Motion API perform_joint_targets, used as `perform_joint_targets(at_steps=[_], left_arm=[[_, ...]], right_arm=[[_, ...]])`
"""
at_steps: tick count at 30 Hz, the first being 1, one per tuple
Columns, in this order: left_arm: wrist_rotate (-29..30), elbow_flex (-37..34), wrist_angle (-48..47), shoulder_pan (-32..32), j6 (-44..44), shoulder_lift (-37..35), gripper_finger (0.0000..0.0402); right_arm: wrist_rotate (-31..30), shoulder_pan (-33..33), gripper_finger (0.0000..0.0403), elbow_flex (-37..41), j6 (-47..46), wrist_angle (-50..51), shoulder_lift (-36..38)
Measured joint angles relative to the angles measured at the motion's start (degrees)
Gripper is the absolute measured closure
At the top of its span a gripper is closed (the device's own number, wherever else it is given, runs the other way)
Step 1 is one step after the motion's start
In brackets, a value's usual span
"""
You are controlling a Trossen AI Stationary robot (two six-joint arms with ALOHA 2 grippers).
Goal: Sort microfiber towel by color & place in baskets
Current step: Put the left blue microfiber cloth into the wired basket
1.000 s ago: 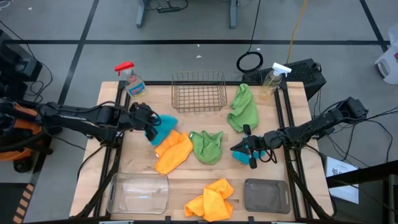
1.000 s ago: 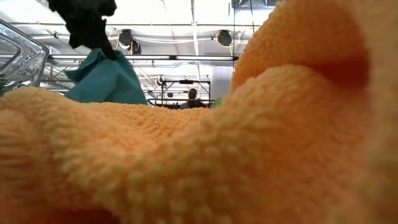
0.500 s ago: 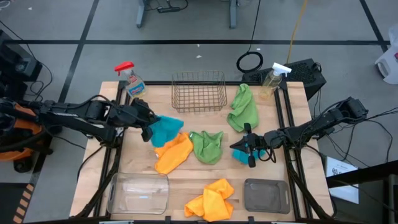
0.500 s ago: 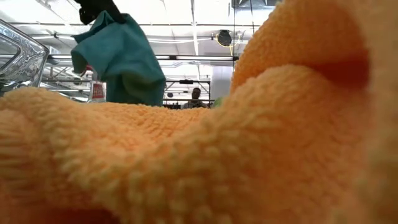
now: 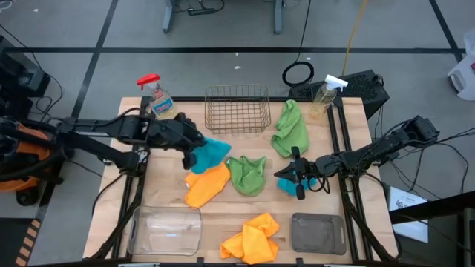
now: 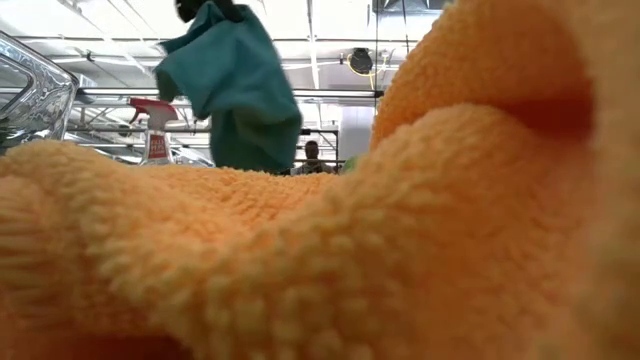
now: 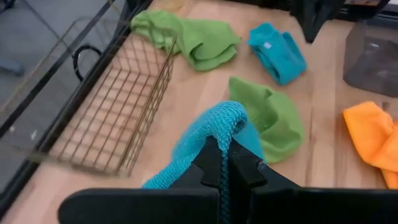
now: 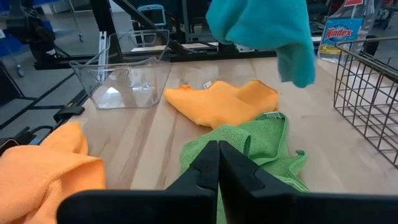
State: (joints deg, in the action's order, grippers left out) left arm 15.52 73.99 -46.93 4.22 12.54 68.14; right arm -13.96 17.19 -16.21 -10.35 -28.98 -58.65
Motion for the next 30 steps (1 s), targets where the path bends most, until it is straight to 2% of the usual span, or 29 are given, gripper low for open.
perform_joint_targets(at_steps=[5,9,11,16,20,25,30], left_arm=[[-0.4,7.0,0.3,0.0,-4.5,6.5,0.0398],[-0.5,11.7,0.2,-0.2,-8.6,11.2,0.0398],[-0.6,13.7,0.2,-0.5,-9.3,13.1,0.0398],[-1.0,16.8,1.9,-0.5,-10.9,16.7,0.0398],[-3.5,17.2,5.5,-0.5,-11.8,17.9,0.0398],[-4.4,17.2,7.2,-0.5,-13.0,18.8,0.0398],[-4.4,17.2,9.1,-0.5,-13.0,19.7,0.0397]], right_arm=[[-3.4,0.2,0.0403,0.0,-2.0,-2.2,0.0],[-4.5,0.1,0.0403,0.0,-0.8,-9.8,0.0],[-7.5,0.2,0.0403,-0.8,0.9,-11.8,0.0],[-13.9,0.1,0.0394,-10.2,3.4,3.7,-0.5],[-17.9,0.1,0.0369,-19.6,5.1,14.2,-2.5],[-18.0,0.1,0.0313,-28.6,7.8,20.3,-4.7],[-17.9,0.2,0.024,-33.5,6.8,24.1,-6.8]])
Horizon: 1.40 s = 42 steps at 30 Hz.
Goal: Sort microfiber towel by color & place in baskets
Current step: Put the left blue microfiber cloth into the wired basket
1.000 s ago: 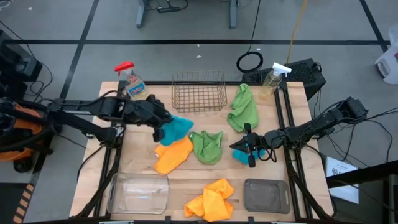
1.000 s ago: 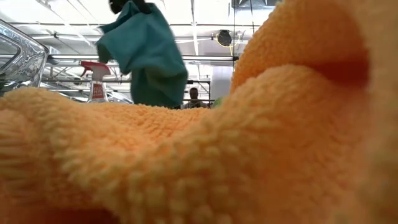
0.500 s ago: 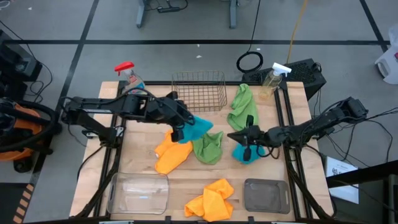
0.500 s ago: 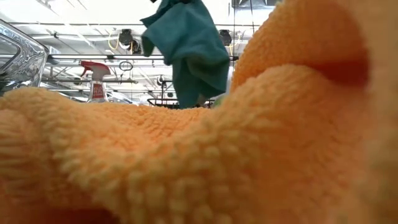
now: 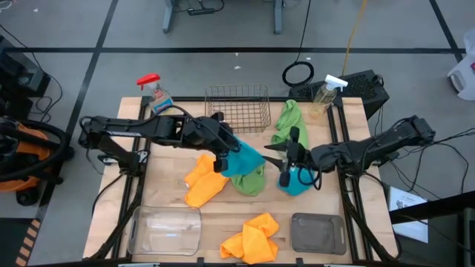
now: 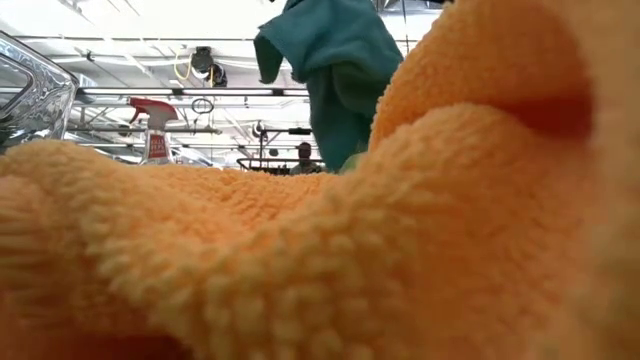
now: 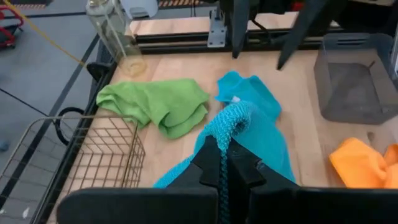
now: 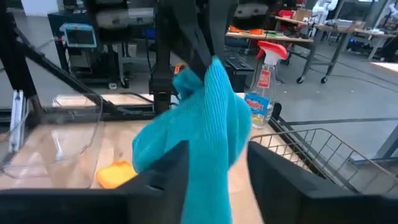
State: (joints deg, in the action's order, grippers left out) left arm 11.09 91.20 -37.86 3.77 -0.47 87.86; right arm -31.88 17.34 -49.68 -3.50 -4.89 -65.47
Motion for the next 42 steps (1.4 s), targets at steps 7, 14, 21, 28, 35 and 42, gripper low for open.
perform_joint_targets(at_steps=[7,14,21,28,35,42], left_arm=[[-0.6,0.0,1.9,0.1,-0.5,1.4,0.0397],[-3.2,0.0,4.4,0.1,-1.5,2.6,0.0397],[-4.3,0.0,4.8,0.1,-1.6,2.8,0.0397],[-4.3,0.0,5.2,0.1,-1.9,2.9,0.0397],[-4.3,0.0,4.0,0.1,-1.5,2.9,0.0397],[-3.7,0.0,3.9,0.1,1.6,2.9,0.0384]], right_arm=[[0.4,-0.5,0.0139,-0.7,-1.7,-0.1,-2.8],[0.5,-2.1,0.01,-0.6,-2.8,1.5,-4.0],[7.4,-5.8,0.0104,-0.6,-4.6,1.3,-5.9],[12.7,-8.8,0.0166,-0.6,-6.5,-0.1,-11.2],[12.8,-9.5,0.0333,-0.6,-6.0,-0.4,-11.9],[12.8,-9.5,0.0391,-0.6,-5.2,1.2,-10.3]])
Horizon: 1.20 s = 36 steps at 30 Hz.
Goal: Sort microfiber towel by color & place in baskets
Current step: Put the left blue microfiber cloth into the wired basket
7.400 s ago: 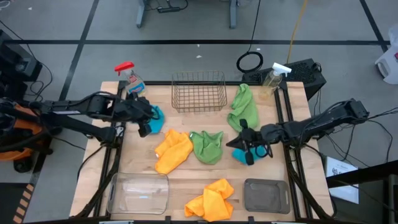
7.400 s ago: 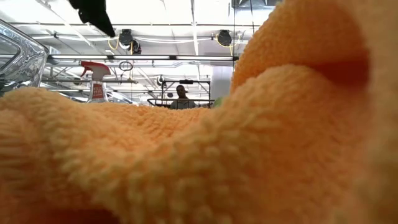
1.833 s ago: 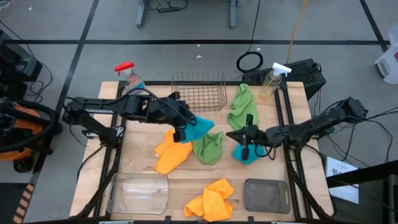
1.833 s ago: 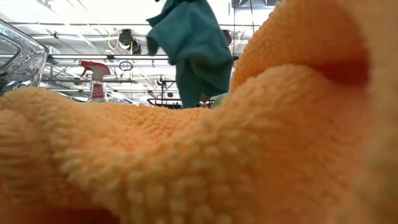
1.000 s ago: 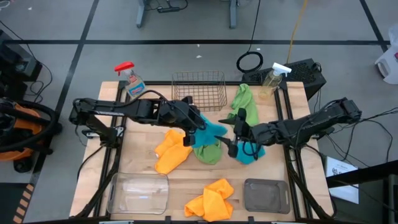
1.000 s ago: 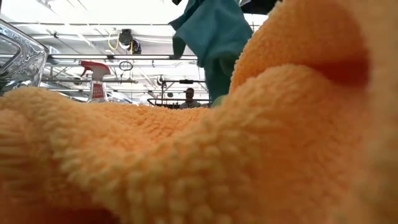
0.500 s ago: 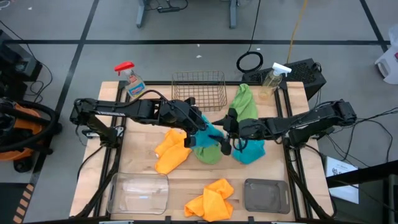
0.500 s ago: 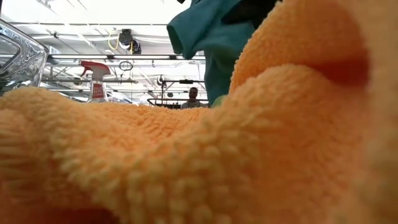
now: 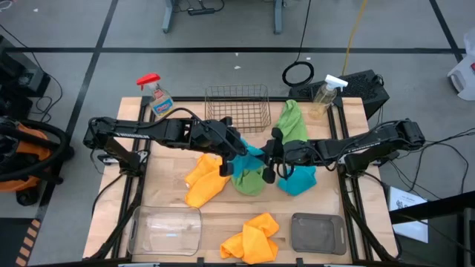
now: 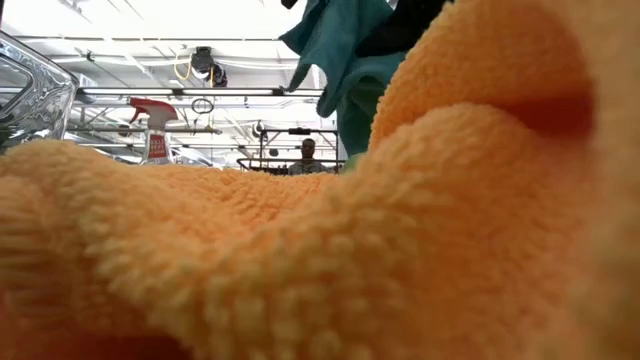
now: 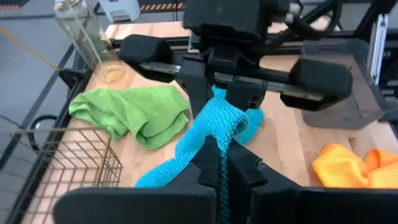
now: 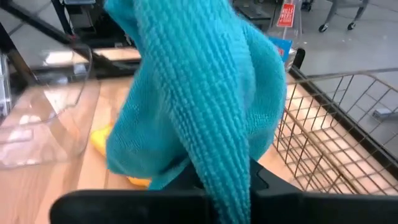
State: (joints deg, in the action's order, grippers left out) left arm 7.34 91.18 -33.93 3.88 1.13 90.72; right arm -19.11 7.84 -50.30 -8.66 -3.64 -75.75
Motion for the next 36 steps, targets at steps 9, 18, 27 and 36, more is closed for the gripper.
perform_joint_targets(at_steps=[9,18,27,36], left_arm=[[0.6,0.0,-9.1,0.4,3.2,0.0,0.0239],[8.3,-3.0,-15.7,3.1,6.1,-0.4,0.0186],[17.7,-8.6,-14.0,5.9,10.6,-0.5,0.0218],[25.3,-15.3,-8.6,9.7,12.1,-6.5,0.0257]], right_arm=[[-0.2,0.0,0.0401,0.0,0.0,6.1,4.3],[-0.3,-0.3,0.0402,-3.3,0.1,14.2,8.8],[-2.1,-2.4,0.0402,-15.7,5.9,25.8,7.6],[-1.8,-5.1,0.0403,-21.0,10.7,29.6,7.5]])
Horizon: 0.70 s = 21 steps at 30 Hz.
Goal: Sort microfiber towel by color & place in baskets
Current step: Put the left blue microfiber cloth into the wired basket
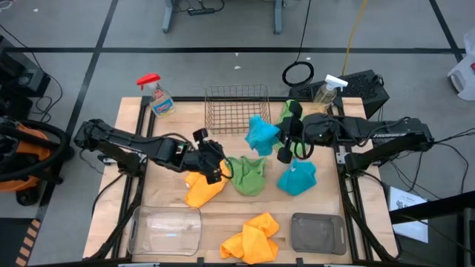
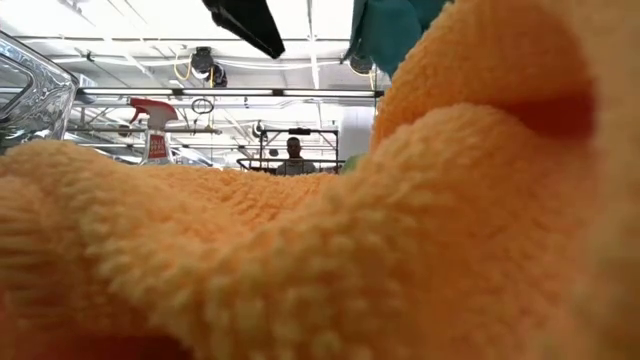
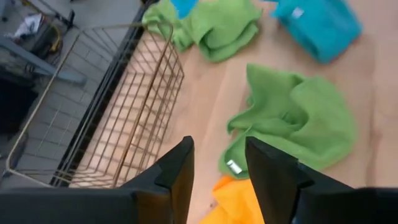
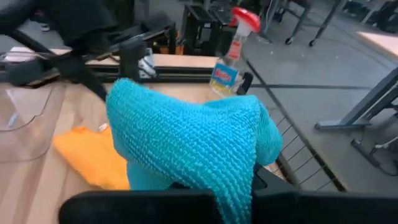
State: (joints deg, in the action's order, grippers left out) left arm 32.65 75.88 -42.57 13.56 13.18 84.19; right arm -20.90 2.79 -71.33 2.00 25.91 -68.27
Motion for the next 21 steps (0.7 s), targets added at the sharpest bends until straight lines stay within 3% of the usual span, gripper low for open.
perform_joint_targets(at_steps=[9,14,21], left_arm=[[-0.6,-12.6,15.2,0.7,-1.5,-7.1,0.0287],[-0.6,-16.1,17.0,1.2,1.2,-7.2,0.0293],[5.8,-19.9,21.5,3.1,2.9,-7.3,0.0293]], right_arm=[[2.9,-5.4,0.0403,-6.8,3.3,1.2,-3.5],[6.8,-10.3,0.0402,-12.7,4.3,5.1,-8.3],[13.0,-15.9,0.0402,-21.5,6.0,9.4,-16.9]])
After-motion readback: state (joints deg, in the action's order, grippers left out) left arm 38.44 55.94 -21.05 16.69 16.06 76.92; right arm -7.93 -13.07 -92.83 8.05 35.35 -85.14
